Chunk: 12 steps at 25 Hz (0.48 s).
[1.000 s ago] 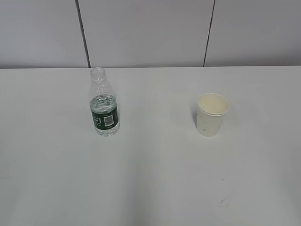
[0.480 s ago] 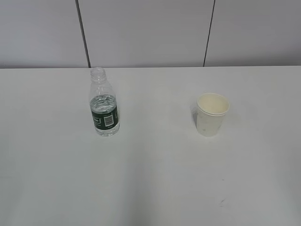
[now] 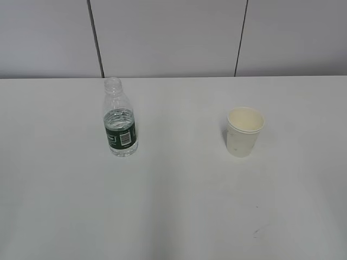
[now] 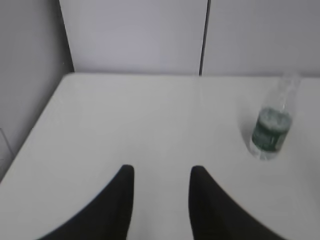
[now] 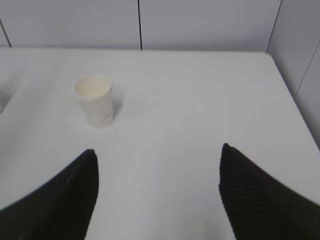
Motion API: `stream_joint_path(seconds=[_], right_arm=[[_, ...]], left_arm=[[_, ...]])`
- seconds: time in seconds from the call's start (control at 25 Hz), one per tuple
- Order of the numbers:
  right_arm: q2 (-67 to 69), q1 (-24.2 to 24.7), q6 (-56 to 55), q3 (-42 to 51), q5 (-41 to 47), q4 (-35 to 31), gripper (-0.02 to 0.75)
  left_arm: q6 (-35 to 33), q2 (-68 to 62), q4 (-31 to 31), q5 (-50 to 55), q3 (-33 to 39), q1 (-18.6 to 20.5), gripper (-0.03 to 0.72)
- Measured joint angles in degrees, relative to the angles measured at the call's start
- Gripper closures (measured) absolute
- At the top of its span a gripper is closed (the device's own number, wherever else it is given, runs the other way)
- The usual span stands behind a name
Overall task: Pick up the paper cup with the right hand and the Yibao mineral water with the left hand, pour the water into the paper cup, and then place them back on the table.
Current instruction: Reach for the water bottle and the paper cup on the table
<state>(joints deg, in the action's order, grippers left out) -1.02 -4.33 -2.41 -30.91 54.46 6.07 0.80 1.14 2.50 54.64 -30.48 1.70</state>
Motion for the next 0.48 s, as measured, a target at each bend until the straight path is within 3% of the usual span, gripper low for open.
stream_joint_path(seconds=[0.2, 0.48], right_arm=[[6.5, 0.0, 0.0, -0.1, -9.3, 1.6, 0.153], [21.3, 0.0, -0.4, -0.1, -28.0, 4.6, 0.153]], left_arm=[[-0.8, -4.7, -2.5, -16.0, -0.1, -0.2, 0.447], [-1.5, -21.0, -3.2, -28.9, -0.1, -1.4, 0.447]])
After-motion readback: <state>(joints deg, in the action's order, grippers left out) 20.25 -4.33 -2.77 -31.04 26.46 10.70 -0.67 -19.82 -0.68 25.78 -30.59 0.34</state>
